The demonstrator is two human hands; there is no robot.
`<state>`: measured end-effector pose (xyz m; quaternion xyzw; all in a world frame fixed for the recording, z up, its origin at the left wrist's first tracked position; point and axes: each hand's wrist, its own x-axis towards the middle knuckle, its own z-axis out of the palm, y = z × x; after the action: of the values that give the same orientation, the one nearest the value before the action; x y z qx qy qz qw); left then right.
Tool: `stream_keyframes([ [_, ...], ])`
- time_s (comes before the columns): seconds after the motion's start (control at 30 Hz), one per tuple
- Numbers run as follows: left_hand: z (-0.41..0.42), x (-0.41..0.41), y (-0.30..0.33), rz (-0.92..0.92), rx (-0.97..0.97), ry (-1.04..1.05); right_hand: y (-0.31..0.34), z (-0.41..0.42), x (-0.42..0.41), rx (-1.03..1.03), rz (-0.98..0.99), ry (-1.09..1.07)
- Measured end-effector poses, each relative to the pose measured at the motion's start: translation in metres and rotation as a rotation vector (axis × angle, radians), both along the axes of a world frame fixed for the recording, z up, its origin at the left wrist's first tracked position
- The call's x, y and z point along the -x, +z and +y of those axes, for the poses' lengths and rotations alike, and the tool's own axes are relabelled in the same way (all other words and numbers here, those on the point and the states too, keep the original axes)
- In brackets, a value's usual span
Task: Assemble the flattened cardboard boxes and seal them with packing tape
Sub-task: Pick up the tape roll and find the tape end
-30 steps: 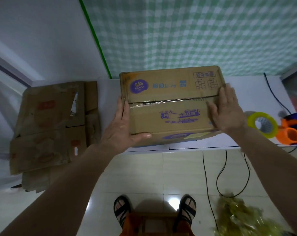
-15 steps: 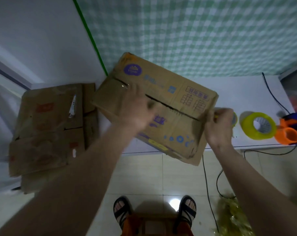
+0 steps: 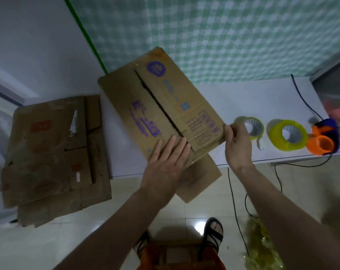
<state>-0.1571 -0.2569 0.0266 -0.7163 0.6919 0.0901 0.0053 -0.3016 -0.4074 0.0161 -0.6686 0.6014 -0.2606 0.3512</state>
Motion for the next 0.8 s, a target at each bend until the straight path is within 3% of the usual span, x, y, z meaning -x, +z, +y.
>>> stream_keyframes([
  [0.13, 0.018, -0.038, -0.013, -0.126, 0.102, -0.093, -0.004, 0.035, -0.007, -0.014, -0.094, 0.007],
  [0.27, 0.013, -0.044, -0.006, -0.164, 0.129, 0.017, -0.005, 0.038, -0.017, -0.046, -0.13, 0.042],
  [0.4, 0.007, -0.02, -0.013, -0.016, 0.214, 0.159, -0.006, 0.035, -0.014, -0.051, -0.185, 0.082],
  [0.53, -0.02, 0.026, -0.011, 0.09, 0.291, 0.106, -0.015, 0.037, 0.003, -0.058, -0.223, 0.175],
  [0.67, -0.054, 0.05, -0.019, 0.009, 0.263, 0.116, -0.044, 0.033, 0.033, -0.118, -0.136, 0.132],
  [0.8, -0.064, 0.061, -0.04, -0.12, 0.319, 0.141, -0.076, 0.002, 0.067, -0.124, 0.162, 0.124],
])
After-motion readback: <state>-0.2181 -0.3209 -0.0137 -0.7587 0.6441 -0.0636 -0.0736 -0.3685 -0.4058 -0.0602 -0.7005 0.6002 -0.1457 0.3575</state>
